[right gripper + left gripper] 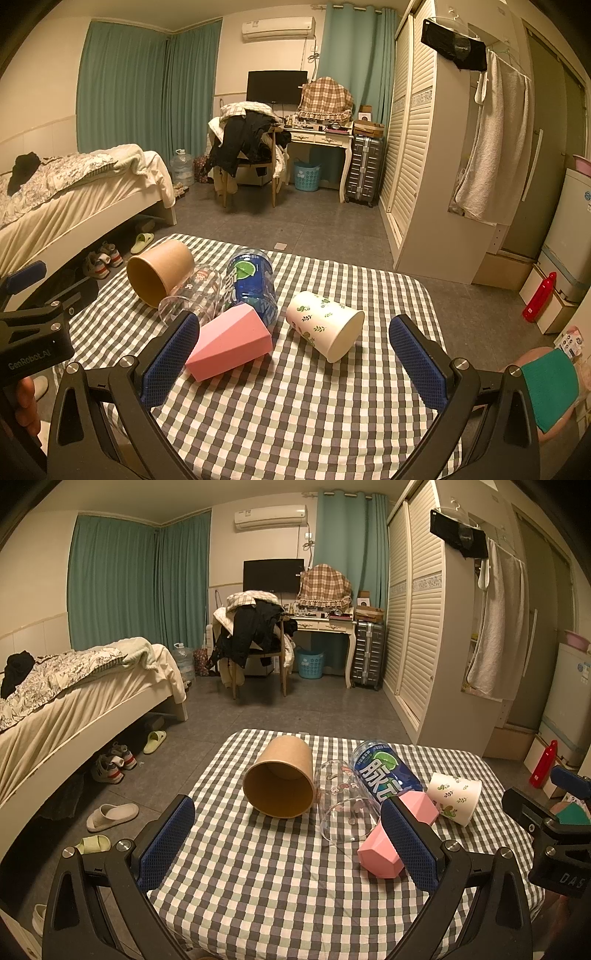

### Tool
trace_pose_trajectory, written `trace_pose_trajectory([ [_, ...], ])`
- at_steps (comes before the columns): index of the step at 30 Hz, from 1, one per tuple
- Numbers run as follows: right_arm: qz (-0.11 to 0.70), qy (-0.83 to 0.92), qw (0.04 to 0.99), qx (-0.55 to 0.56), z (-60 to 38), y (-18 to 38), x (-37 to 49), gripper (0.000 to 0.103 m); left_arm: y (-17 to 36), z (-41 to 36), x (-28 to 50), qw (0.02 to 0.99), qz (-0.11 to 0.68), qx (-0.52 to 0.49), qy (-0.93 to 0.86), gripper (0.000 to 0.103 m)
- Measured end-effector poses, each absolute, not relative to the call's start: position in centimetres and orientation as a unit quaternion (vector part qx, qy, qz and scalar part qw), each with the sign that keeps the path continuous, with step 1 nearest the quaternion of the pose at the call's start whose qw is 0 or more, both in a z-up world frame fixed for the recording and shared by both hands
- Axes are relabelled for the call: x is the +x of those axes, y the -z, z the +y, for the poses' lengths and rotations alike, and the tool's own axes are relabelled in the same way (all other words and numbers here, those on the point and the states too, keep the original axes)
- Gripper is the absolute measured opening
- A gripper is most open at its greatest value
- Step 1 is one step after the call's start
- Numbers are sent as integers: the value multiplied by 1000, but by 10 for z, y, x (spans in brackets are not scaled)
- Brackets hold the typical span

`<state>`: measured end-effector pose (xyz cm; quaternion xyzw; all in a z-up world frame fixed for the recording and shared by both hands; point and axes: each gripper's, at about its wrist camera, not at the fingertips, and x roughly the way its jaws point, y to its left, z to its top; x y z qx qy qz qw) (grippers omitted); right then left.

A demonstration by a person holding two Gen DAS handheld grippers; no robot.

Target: Flip cup upside down

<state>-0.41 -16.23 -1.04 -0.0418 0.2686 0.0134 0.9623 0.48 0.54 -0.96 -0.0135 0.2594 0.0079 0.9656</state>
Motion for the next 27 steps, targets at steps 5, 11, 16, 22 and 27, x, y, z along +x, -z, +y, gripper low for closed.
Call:
trace_pose_trajectory([
  [5,278,-20,959,-42,-163,18,0,103,11,6,6,965,260,-12,-9,103],
  [11,296,-52,953,-38,-162,12,14,103,20,14,21,961,276,-19,-16,103],
  [16,319,-75,944,-42,-158,14,48,103,30,21,41,957,287,-24,-31,103],
  [22,370,-71,924,-69,-146,36,113,103,43,21,63,951,306,-22,-45,103],
  [27,410,-84,905,-77,-135,58,153,103,53,23,81,945,321,-20,-58,103],
])
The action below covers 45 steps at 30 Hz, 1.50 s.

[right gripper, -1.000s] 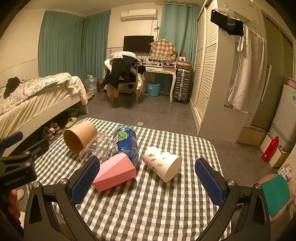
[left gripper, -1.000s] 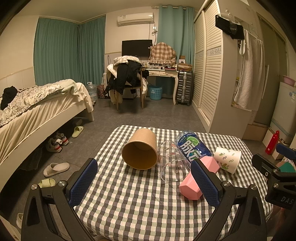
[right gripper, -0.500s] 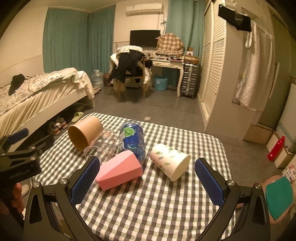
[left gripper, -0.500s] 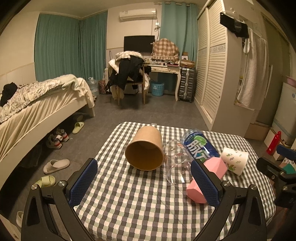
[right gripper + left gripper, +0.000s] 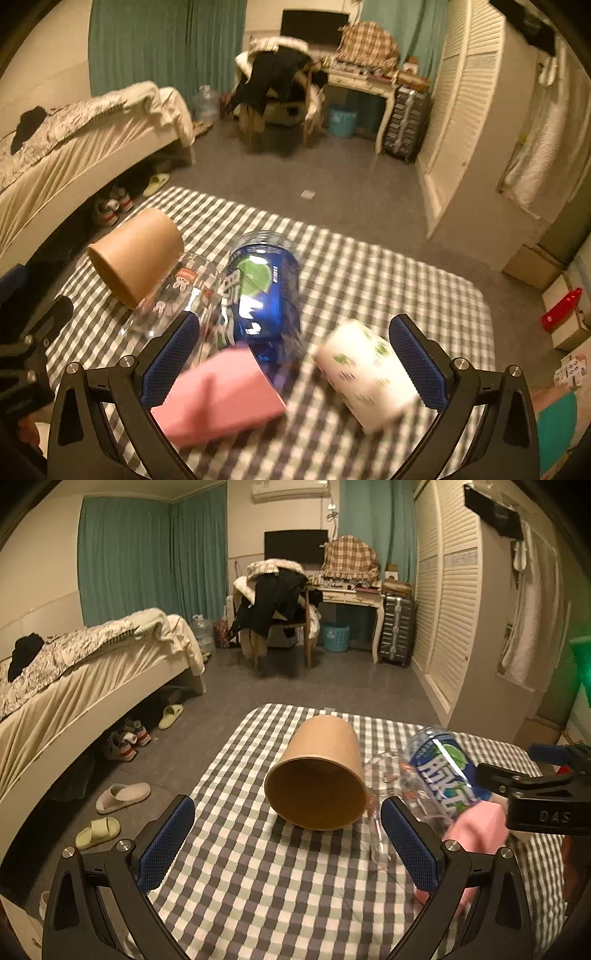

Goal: Flip cup upside down
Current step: 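Reach the right gripper to the blue-labelled bottle and close on it, then lift the blue-labelled bottle off the table with the right gripper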

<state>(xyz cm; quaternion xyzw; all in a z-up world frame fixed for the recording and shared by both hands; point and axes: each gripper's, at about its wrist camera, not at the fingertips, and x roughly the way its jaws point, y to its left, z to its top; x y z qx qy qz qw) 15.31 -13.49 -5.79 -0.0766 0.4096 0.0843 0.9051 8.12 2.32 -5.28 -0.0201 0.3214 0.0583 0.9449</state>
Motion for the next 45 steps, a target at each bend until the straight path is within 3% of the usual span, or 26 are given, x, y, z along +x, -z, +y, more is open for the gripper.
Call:
trace_pose_trajectory([
  [8,476,-85,871,-81,-123,89,214,103,64,24,95,938,340,-19,-62,103],
  [13,510,-89,853,-64,-120,111,228,95,66,26,100,935,349,-17,-59,103],
  [16,519,-102,847,-50,-118,116,229,83,67,26,100,934,351,-18,-61,103],
  [18,523,-112,844,-37,-117,116,229,64,66,28,100,934,351,-21,-61,103],
  [19,522,-112,845,-35,-117,116,228,63,67,28,99,934,351,-22,-61,103],
  [24,500,-106,858,-38,-115,92,214,63,65,34,98,935,349,-25,-63,103],
  [36,424,-57,902,-52,-137,-24,117,63,43,37,62,946,318,-34,-47,103],
  [39,428,-36,901,-53,-147,-23,79,63,38,33,49,949,313,-30,-39,103],
  [45,478,-12,877,-38,-157,33,13,63,34,32,30,951,306,-21,-27,103],
])
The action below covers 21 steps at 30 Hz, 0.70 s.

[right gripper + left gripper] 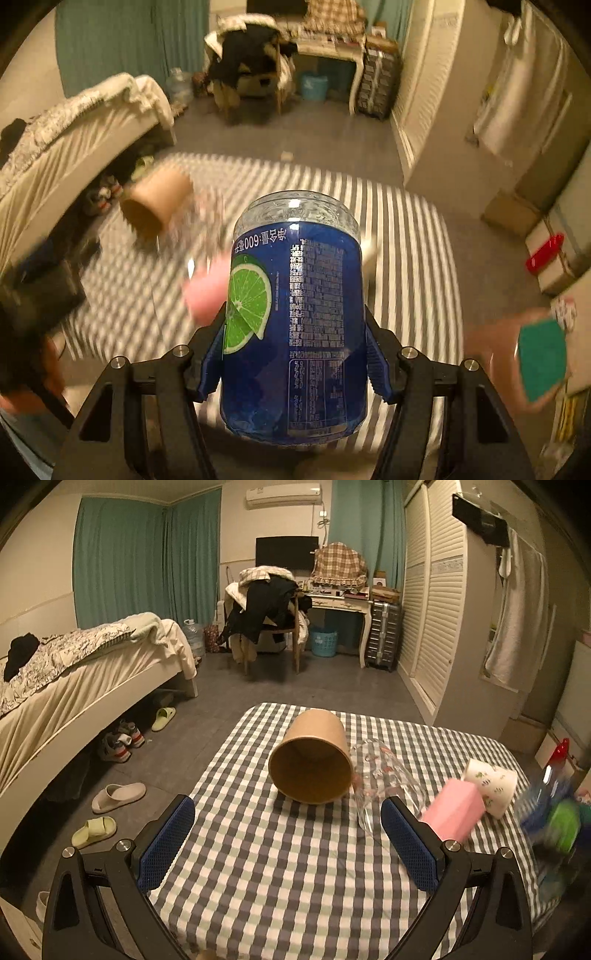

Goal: Flip cup upside down
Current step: 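Lift the blue-labelled bottle off the table with the right gripper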

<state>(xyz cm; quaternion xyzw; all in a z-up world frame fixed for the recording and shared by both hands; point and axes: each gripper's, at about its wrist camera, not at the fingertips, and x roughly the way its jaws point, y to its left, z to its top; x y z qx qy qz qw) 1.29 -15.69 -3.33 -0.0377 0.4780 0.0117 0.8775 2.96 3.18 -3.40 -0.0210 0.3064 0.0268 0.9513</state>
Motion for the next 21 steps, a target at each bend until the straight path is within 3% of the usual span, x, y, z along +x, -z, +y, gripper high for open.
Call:
trace_pose_trajectory([
  [7,499,-7,866,-7,-153,86,-4,63,38,31,14,951,307,-3,-26,103],
  [21,495,5,868,35,-154,105,42,63,59,24,23,945,326,10,-28,103],
])
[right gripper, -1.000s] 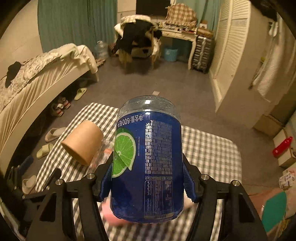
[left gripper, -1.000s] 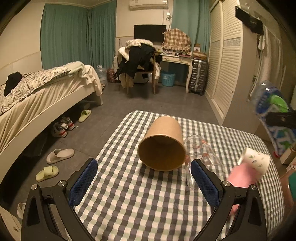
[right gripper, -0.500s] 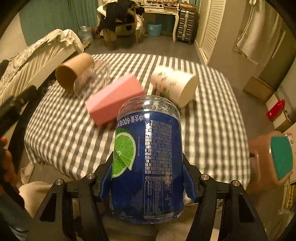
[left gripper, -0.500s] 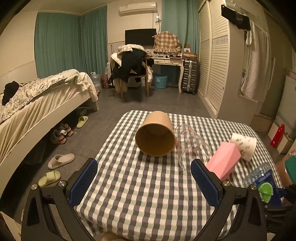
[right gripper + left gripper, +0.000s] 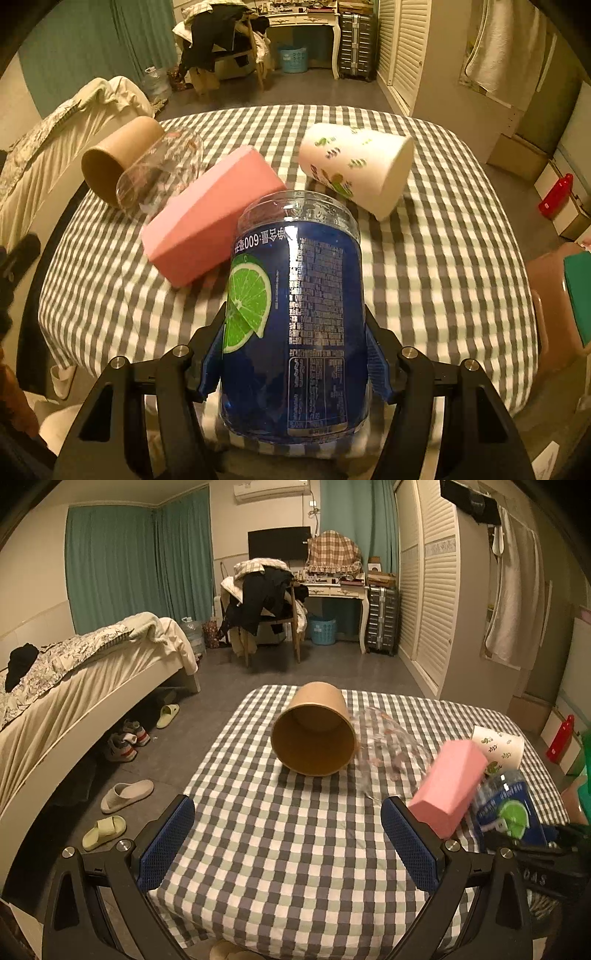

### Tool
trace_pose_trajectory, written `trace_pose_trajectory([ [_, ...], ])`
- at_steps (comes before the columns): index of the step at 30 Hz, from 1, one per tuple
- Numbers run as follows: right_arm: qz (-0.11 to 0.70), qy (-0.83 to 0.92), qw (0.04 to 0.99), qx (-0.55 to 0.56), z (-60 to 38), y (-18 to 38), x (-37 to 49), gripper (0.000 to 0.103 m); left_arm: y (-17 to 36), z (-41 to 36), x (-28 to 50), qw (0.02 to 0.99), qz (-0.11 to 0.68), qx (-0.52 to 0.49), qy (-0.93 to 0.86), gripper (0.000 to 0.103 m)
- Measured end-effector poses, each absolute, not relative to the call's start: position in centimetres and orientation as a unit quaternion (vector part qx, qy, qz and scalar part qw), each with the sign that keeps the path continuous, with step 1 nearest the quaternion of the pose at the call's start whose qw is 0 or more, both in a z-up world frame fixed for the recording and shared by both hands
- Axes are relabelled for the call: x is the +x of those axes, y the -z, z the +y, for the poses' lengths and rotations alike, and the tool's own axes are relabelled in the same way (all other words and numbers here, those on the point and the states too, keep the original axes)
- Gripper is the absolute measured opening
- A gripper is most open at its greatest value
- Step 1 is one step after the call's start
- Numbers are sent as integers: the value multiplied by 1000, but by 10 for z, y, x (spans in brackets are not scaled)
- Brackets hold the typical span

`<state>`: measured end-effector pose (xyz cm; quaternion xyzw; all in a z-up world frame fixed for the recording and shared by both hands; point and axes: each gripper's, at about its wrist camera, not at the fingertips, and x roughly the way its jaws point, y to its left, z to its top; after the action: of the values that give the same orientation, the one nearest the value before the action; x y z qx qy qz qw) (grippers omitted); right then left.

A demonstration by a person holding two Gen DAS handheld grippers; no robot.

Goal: Flip cup upside down
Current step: 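Lift the blue-labelled bottle off the table with the right gripper, then bring the bottle to the left gripper while the left gripper closes on it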

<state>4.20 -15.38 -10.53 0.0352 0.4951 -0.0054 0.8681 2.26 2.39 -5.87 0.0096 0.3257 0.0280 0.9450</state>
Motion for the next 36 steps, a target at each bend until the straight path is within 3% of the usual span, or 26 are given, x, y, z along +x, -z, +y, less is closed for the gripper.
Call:
trace_pose_trajectory([
  [7,489,7,872,28,-151,106,53,65,66,12,25,943,331,29,-24,103],
  [9,489,10,872,20,-150,103,49,86,67,8,27,942,332,30,-23,103],
  [10,483,10,875,19,-152,100,44,88,67,7,27,942,334,32,-21,103],
  [25,361,35,932,-16,-224,-5,5,93,52,-51,10,942,334,39,19,103],
  [36,357,26,931,76,-299,22,-8,96,50,-122,8,934,351,42,59,103],
])
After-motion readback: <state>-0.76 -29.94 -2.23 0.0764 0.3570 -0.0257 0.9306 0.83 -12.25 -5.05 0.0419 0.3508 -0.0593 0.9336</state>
